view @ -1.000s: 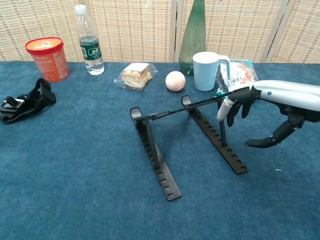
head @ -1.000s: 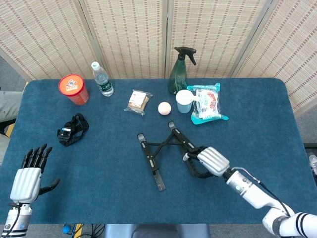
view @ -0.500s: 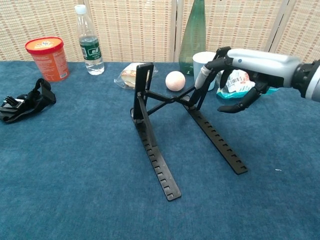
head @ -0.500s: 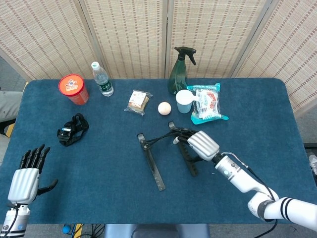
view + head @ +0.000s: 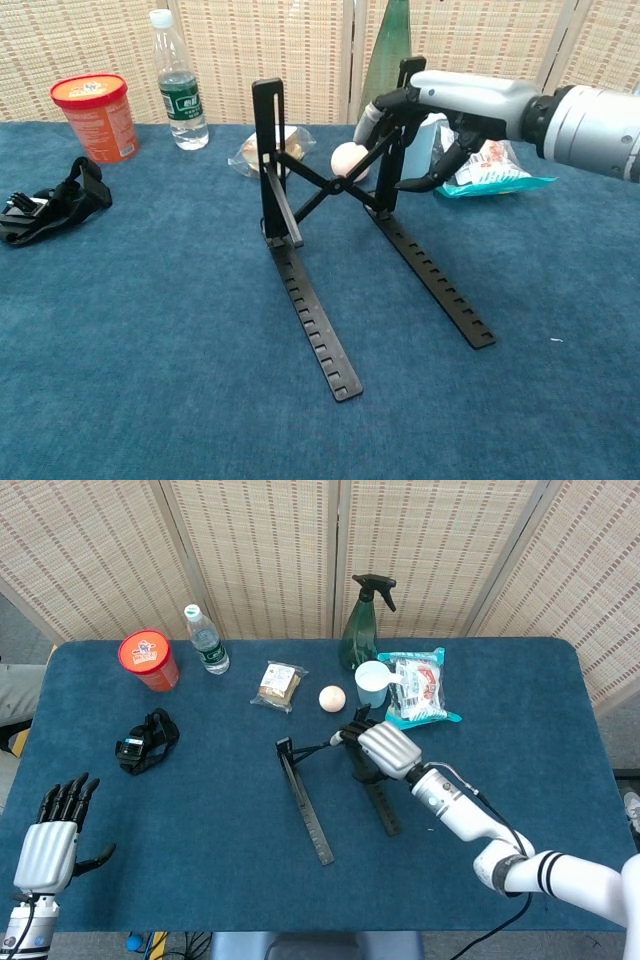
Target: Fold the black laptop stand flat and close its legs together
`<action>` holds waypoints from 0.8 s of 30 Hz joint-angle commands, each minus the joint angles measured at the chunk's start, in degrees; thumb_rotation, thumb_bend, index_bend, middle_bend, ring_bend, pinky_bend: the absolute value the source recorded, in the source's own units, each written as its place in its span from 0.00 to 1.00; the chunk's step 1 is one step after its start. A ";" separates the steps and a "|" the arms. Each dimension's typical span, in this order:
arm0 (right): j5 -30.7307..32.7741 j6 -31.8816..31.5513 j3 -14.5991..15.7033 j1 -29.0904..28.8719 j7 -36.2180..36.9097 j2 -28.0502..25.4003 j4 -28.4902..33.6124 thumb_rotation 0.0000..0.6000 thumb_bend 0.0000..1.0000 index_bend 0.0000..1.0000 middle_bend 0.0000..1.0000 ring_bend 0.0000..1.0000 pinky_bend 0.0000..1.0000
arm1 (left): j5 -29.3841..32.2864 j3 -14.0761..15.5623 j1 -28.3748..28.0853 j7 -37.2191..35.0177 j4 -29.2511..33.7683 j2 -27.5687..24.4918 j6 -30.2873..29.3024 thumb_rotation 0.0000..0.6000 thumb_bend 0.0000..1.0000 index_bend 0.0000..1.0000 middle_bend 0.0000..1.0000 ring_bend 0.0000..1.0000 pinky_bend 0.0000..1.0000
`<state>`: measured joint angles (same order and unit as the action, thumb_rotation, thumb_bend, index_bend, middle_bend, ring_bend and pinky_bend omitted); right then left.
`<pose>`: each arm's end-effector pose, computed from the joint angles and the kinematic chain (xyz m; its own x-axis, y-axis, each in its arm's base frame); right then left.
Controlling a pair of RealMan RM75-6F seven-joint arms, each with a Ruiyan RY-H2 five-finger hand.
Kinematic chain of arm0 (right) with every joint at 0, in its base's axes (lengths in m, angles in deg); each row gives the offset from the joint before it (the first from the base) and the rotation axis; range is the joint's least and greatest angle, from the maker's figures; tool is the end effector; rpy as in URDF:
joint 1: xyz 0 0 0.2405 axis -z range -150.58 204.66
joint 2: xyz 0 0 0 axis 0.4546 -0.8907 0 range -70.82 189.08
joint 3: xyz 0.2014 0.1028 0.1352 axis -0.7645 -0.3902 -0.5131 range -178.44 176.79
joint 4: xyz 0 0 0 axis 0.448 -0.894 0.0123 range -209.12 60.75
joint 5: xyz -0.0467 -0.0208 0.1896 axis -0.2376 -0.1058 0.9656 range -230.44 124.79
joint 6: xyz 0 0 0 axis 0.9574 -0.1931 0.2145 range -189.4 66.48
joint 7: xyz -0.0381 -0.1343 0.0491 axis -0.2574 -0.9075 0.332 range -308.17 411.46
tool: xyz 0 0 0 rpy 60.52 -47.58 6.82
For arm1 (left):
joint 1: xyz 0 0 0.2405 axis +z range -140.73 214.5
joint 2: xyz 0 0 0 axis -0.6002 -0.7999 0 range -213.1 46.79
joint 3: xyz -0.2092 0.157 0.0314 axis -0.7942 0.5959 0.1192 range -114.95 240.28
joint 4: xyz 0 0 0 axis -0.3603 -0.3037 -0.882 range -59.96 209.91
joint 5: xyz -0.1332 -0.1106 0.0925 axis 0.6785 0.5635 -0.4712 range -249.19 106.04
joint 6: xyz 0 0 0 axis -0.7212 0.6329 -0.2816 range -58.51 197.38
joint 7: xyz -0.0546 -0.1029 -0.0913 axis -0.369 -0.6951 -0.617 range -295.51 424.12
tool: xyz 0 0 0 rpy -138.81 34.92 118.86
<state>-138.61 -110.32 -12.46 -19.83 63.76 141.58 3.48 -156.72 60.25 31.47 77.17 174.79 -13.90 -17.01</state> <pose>-0.1281 -0.3802 0.0297 0.3497 -0.2952 0.8891 -0.8184 -0.5581 0.1366 -0.2793 0.1829 0.1404 0.3999 -0.0006 0.9166 0.9165 -0.0158 -0.3998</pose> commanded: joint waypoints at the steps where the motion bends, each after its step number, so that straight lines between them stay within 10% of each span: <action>1: 1.21 0.99 -0.49 -0.88 -0.03 0.58 -0.89 1.00 0.18 0.32 0.32 0.22 0.31 | 0.10 -0.07 0.07 0.03 -0.01 -0.03 -0.10 1.00 0.15 0.02 0.00 0.00 0.00; 24: 1.37 -0.70 4.50 1.22 1.02 -2.70 2.63 1.00 0.18 0.29 0.30 0.19 0.27 | -0.13 -0.05 0.09 -0.51 -0.74 0.36 0.21 1.00 0.15 0.02 0.00 0.00 0.00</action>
<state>-136.99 -111.10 -8.52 -19.00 64.32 139.18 5.82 -156.86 60.18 31.56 76.67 174.06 -13.55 -16.82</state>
